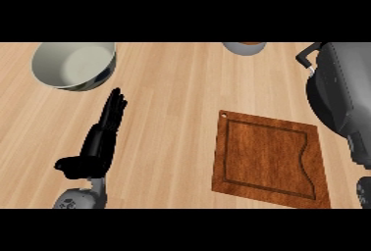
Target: Pick the can from the cutting board and place it in the pot
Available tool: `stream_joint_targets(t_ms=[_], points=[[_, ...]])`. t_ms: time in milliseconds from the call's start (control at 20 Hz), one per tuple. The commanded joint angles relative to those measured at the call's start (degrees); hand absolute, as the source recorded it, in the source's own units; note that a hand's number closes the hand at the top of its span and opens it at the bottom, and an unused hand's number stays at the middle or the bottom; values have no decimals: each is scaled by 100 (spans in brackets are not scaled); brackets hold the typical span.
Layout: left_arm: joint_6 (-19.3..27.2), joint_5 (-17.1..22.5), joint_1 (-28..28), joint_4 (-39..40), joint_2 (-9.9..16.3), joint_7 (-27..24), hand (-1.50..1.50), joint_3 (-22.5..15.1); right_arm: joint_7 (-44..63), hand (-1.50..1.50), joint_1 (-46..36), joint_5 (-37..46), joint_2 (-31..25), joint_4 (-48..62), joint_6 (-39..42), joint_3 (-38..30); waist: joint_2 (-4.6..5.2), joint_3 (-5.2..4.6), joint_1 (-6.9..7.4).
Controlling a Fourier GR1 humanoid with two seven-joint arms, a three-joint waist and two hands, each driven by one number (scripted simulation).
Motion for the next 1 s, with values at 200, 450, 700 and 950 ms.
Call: stream_joint_targets(t_ms=[200, 450, 700, 950], points=[[100, 42, 127, 48, -31, 21, 0, 129, 1026, 150, -80, 330, -155, 614, -616, -390, -103, 4, -295], [56, 89, 312, -195, 136, -14, 0, 264, 657, 150, 331, 176, -444, 887, -1139, -829, -134, 13, -361], [71, 75, 414, 79, 16, -226, 0, 241, 216, 150, 426, -220, -462, 1108, -1486, -1306, -136, 11, -440], [141, 89, 275, -279, 53, 66, 0, 292, -185, 150, 694, -580, -594, 1462, -1601, -1722, -164, 14, -459]])
